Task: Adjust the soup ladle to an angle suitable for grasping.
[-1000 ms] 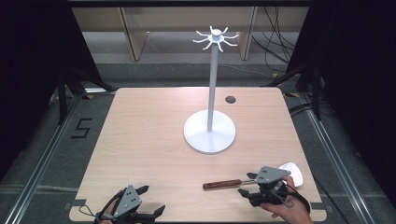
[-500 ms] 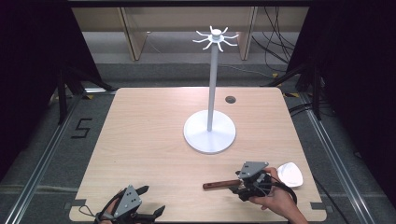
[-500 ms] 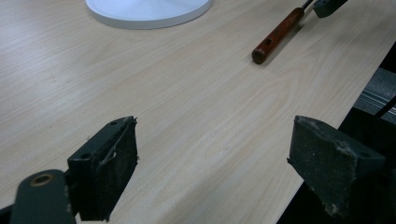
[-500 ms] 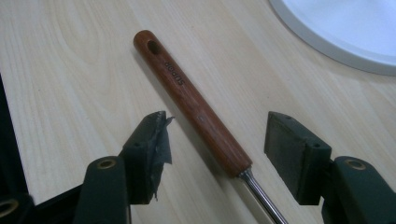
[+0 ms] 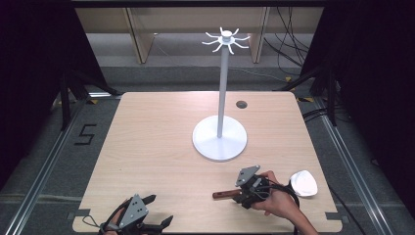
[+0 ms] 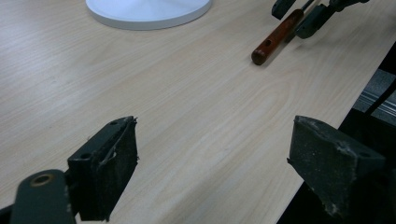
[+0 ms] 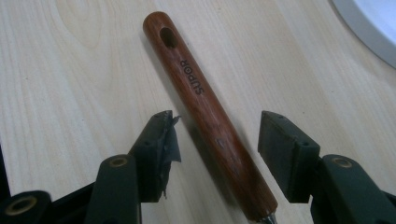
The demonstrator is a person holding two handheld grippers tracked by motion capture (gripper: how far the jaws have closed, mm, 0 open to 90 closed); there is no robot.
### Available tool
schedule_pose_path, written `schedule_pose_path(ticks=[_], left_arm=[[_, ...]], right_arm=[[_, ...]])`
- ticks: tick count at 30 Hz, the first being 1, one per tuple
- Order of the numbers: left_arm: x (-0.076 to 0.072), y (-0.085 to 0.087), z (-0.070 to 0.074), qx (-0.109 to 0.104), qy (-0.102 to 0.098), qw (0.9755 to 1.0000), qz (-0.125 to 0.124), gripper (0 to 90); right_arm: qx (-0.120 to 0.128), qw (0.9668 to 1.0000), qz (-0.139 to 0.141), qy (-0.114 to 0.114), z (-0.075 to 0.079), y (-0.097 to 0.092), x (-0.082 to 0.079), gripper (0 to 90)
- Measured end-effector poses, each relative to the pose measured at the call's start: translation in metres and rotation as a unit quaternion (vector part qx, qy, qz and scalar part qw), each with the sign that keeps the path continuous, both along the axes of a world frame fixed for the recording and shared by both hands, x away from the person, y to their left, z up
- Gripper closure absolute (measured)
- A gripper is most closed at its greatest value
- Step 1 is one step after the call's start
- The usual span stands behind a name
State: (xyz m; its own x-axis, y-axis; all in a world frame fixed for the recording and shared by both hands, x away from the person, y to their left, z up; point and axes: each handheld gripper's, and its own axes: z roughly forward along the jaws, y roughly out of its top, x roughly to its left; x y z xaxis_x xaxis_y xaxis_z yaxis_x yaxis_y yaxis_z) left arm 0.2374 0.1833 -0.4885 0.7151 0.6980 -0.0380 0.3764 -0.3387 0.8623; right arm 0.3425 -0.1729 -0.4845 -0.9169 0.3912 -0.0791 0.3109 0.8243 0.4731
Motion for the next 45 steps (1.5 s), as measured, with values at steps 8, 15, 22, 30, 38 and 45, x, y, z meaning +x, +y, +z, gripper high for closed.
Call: schedule_pose_path(ticks=[8, 15, 22, 30, 38, 45], left_arm=[[0.000, 0.001, 0.001, 0.010, 0.000, 0.9999, -0.003, 14.8], [-0.001, -0.001, 0.000, 0.001, 0.009, 1.0000, 0.004, 14.8], [-0.001, 0.000, 0.000, 0.001, 0.009, 1.0000, 0.003, 14.8], [0.000, 0.000, 0.001, 0.000, 0.000, 1.0000, -0.002, 14.8], [0.001, 0.003, 0.002, 0.024, -0.001, 0.9997, -0.009, 14.9], [-0.001, 0.001, 0.001, 0.005, 0.008, 1.0000, 0.003, 14.8]], right_arm=[[-0.012, 0.9999, 0.010, 0.006, -0.002, 0.003, 0.007, 52.2], [-0.020, 0.9993, 0.019, 0.027, -0.003, 0.005, 0.010, 58.3], [-0.049, 0.9971, 0.019, 0.055, 0.001, 0.008, 0.015, 61.0], [-0.089, 0.9932, 0.048, 0.058, 0.005, 0.014, 0.021, 65.4], [-0.114, 0.9912, 0.048, 0.048, 0.007, 0.015, 0.027, 69.0], [-0.141, 0.9887, 0.036, 0.035, 0.009, 0.022, 0.025, 71.9]])
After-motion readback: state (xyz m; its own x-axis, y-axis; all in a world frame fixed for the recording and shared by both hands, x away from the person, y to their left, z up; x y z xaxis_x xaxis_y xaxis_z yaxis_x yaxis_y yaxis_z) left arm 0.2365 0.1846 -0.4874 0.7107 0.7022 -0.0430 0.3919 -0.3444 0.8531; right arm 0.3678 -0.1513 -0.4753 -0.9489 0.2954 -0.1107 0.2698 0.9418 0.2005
